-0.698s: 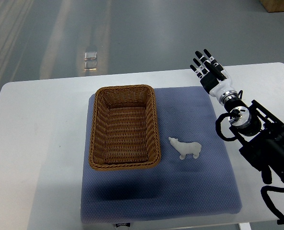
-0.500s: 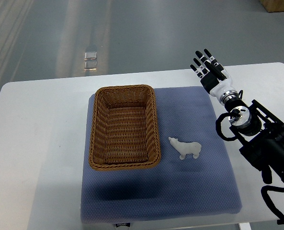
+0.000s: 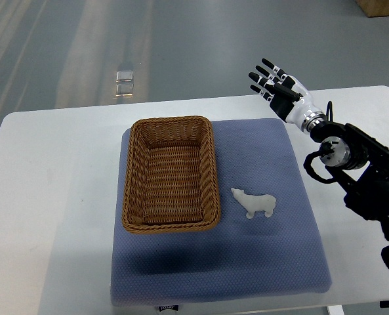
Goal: Place white bear in brown basket with right hand
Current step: 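Raise the right hand and swing it toward the white bear figurine, then lower the right hand over the white bear figurine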
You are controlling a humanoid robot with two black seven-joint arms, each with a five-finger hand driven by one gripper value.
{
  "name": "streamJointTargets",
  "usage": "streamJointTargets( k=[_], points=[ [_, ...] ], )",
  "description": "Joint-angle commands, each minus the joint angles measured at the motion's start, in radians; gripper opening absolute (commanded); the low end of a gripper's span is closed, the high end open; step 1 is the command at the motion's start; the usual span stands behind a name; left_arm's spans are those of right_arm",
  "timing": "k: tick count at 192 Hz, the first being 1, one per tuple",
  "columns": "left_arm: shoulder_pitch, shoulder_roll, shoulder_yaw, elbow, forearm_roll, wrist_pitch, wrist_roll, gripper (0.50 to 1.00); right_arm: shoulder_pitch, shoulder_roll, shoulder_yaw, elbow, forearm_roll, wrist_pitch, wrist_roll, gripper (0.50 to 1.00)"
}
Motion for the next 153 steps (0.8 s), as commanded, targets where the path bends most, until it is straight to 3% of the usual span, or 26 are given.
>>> streamJointTargets(
  k=[1,24,49,69,89,113,153],
  points=[
    [0.0,0.0,0.0,-0.002,0.0,-0.002,0.0,1.0,0.075,-0.122,-0.13,0.079,-0.166,0.015,-0.053,0.924],
    [0.0,0.0,0.002,-0.006,0.001,-0.002,0.0,1.0,0.217,-0.267,-0.283,0.156,-0.359,0.071,-0.149,0.924],
    [-0.005,0.0,0.002,-0.009,0.006,-0.002,0.0,1.0,0.421,-0.394,-0.467,0.219,-0.374,0.27,-0.283,0.926],
    [-0.005,0.0,0.002,-0.009,0.004,-0.003,0.0,1.0,0.59,-0.452,-0.67,0.298,-0.376,0.374,-0.378,0.924],
    [-0.005,0.0,0.002,-0.008,0.004,-0.003,0.0,1.0,0.745,-0.495,-0.858,0.401,-0.379,0.433,-0.401,0.924],
    [-0.006,0.0,0.002,-0.008,0.004,-0.003,0.0,1.0,0.892,-0.546,-0.981,0.561,-0.362,0.445,-0.419,0.924],
    [-0.006,0.0,0.002,-0.009,0.004,-0.003,0.0,1.0,0.904,-0.592,-1.003,0.705,-0.226,0.445,-0.419,0.921]
  ],
)
